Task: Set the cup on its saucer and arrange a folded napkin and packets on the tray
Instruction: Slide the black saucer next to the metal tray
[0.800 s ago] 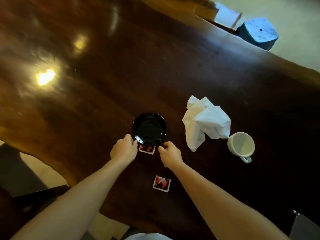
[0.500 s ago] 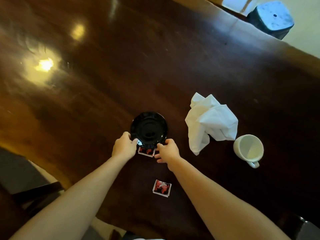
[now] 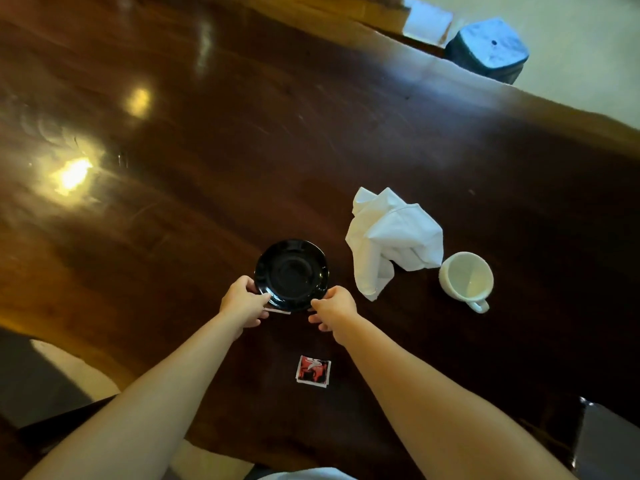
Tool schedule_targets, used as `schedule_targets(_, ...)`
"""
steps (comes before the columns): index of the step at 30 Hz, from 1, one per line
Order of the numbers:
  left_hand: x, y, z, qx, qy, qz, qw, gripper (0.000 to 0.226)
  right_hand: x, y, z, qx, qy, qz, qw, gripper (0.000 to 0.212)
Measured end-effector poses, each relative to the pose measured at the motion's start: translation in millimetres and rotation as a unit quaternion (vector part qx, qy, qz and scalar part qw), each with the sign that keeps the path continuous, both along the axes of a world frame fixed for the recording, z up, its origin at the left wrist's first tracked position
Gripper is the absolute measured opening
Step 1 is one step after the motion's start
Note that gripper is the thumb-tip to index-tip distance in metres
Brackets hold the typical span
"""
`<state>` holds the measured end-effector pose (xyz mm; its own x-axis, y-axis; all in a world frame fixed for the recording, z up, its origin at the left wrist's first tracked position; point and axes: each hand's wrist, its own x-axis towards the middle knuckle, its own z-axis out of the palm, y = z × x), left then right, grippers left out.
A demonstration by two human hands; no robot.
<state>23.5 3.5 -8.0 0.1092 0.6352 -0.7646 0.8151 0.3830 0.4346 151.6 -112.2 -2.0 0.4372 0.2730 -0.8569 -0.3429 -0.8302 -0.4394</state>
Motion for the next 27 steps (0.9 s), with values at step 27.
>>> schedule_targets(27, 107, -362, 30, -0.085, -0.065, -0.313, 0.943, 0.014, 16, -422, 35, -0.038, -0.048, -0.337, 0.940, 0.033)
